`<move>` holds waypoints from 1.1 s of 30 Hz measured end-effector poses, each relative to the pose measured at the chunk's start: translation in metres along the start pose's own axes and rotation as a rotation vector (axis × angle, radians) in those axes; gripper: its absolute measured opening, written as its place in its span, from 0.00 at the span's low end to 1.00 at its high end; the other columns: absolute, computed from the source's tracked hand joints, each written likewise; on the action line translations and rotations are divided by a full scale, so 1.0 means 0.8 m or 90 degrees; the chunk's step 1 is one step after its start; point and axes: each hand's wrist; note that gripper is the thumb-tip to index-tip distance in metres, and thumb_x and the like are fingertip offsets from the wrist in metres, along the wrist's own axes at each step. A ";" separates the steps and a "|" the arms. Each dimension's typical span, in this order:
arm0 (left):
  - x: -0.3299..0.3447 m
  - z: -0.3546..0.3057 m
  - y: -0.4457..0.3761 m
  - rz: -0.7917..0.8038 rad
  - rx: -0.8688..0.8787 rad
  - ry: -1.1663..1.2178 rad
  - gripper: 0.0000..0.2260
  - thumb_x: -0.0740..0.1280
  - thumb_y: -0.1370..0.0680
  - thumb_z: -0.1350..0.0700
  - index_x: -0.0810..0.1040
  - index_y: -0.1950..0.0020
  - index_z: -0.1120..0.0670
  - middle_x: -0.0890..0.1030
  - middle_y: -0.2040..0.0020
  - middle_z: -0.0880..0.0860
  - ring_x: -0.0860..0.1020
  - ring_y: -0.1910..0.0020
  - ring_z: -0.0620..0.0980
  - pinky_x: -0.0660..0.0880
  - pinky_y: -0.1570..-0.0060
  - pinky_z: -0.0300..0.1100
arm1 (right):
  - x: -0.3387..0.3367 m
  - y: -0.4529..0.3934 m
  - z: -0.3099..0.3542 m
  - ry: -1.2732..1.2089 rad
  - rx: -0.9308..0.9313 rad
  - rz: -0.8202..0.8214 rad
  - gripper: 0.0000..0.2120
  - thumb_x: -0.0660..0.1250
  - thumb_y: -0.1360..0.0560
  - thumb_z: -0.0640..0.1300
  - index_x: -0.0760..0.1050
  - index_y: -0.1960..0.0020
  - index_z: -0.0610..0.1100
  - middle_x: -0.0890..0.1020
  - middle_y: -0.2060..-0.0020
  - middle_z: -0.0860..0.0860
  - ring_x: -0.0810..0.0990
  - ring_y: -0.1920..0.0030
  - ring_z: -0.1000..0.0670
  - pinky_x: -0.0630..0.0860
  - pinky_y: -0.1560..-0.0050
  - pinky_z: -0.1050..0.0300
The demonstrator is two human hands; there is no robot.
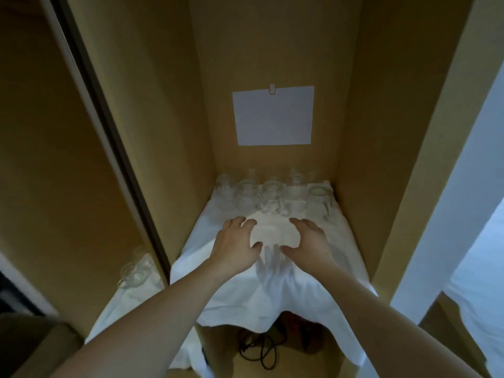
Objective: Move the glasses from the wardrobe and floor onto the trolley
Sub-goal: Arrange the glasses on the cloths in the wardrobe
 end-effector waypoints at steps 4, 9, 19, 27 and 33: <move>-0.020 0.009 0.026 -0.007 -0.018 -0.042 0.26 0.67 0.21 0.45 0.68 0.24 0.51 0.70 0.27 0.53 0.65 0.27 0.56 0.67 0.31 0.49 | 0.017 0.014 0.014 -0.023 -0.016 0.012 0.38 0.72 0.28 0.58 0.62 0.22 0.53 0.68 0.24 0.50 0.64 0.26 0.45 0.68 0.30 0.50; -0.031 0.023 0.045 -0.001 -0.032 -0.068 0.26 0.67 0.21 0.44 0.69 0.25 0.51 0.70 0.27 0.53 0.66 0.28 0.56 0.67 0.31 0.51 | 0.037 0.029 0.032 -0.044 -0.032 0.024 0.38 0.72 0.27 0.57 0.63 0.22 0.52 0.68 0.25 0.50 0.65 0.27 0.44 0.68 0.30 0.49; -0.054 0.108 0.101 -0.008 -0.079 -0.028 0.26 0.65 0.20 0.43 0.67 0.24 0.49 0.68 0.25 0.52 0.64 0.26 0.55 0.67 0.30 0.50 | 0.096 0.058 0.107 -0.002 -0.069 0.061 0.37 0.73 0.27 0.58 0.63 0.22 0.51 0.69 0.25 0.49 0.67 0.28 0.44 0.68 0.30 0.50; -0.109 0.234 0.158 -0.015 -0.126 -0.013 0.24 0.66 0.21 0.46 0.69 0.26 0.51 0.71 0.28 0.54 0.67 0.29 0.56 0.67 0.35 0.48 | 0.179 0.083 0.223 0.025 -0.112 0.105 0.36 0.73 0.26 0.57 0.63 0.22 0.52 0.69 0.26 0.50 0.68 0.29 0.46 0.66 0.30 0.54; -0.136 0.341 0.200 -0.006 -0.168 0.007 0.26 0.66 0.20 0.47 0.67 0.23 0.50 0.69 0.26 0.54 0.64 0.26 0.57 0.66 0.29 0.50 | 0.251 0.105 0.309 0.017 -0.109 0.129 0.35 0.73 0.26 0.54 0.64 0.23 0.52 0.70 0.27 0.50 0.68 0.29 0.45 0.69 0.32 0.53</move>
Point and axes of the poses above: each hand's wrist, its own y-axis away from the middle knuckle, its own x-axis out of the palm, z = x × y
